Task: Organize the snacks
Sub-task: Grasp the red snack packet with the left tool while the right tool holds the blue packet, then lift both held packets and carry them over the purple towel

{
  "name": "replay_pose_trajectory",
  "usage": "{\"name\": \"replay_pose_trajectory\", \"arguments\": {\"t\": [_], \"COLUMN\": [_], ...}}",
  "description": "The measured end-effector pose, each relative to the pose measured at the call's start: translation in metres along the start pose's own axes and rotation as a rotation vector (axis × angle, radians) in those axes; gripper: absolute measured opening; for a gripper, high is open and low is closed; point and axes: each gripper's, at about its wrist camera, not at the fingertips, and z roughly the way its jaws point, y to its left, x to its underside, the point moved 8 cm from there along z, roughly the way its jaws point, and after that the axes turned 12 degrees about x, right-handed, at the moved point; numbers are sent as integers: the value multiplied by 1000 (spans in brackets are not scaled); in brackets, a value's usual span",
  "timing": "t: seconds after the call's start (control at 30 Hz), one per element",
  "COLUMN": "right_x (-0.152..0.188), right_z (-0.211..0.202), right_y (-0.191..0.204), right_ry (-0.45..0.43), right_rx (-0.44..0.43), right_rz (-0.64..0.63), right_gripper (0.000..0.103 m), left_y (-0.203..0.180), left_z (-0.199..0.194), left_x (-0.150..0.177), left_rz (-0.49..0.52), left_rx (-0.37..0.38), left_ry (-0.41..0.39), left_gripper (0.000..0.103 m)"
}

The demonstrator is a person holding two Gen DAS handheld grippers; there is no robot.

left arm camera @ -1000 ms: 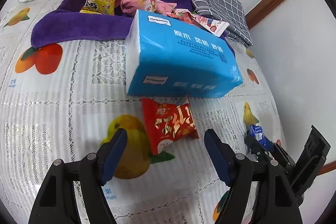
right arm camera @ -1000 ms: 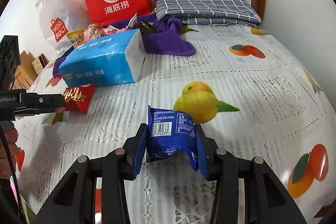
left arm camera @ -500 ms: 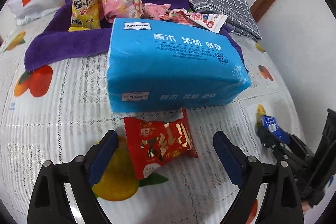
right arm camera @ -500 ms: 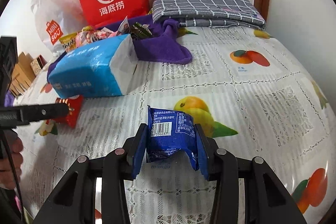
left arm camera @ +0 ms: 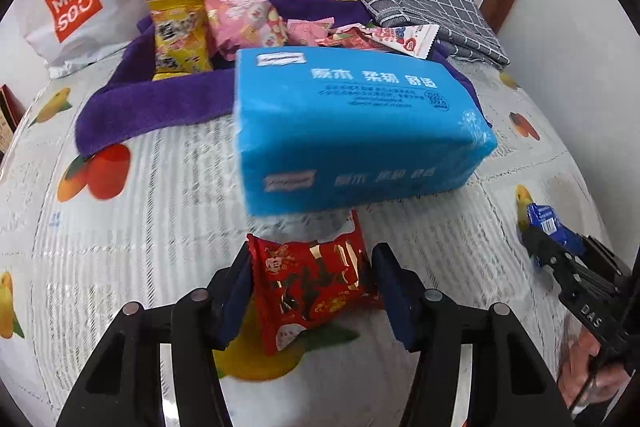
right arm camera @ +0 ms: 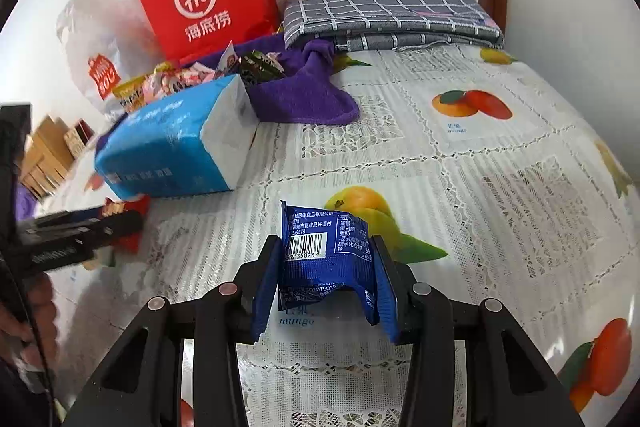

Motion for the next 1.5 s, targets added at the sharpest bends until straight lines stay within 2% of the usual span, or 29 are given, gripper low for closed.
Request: {"name": "replay_pose_trajectory", "arguments": {"t": [0.17, 0.23, 0.47, 0.53, 0.67, 0.93, 1.2, 1.5], "right_x": [4, 5, 2, 0, -2, -1, -3, -5], "right_z": [-5, -7, -10, -9, 0, 2, 4, 3], "right_y": [15, 22, 57, 69, 80, 82, 83, 83], "right_ry": [-17, -26, -9, -7, 17, 20, 22, 24], "right_rx": [65, 78, -6, -43, -11, -20, -13, -19], "right_rz": [-89, -111, -114, -122, -144, -138, -150, -150], "right_gripper": [44, 43, 44, 44, 43, 47, 49, 49], "left_y": [18, 28, 51, 52, 53, 51, 53, 53], "left_z": [-18, -25, -38, -37, -36, -34, -36, -36], "left_x": [16, 23, 28, 28, 26, 29, 27, 26], "left_rz": [37, 36, 42, 38, 23, 36, 16, 19], "left_rx": [-72, -78, -108, -99, -75, -87, -57, -65], "left_ry": [-15, -28, -97, -105, -109, -107, -114, -110], "left_gripper": [56, 57, 60, 61, 61, 62, 63, 62]}}
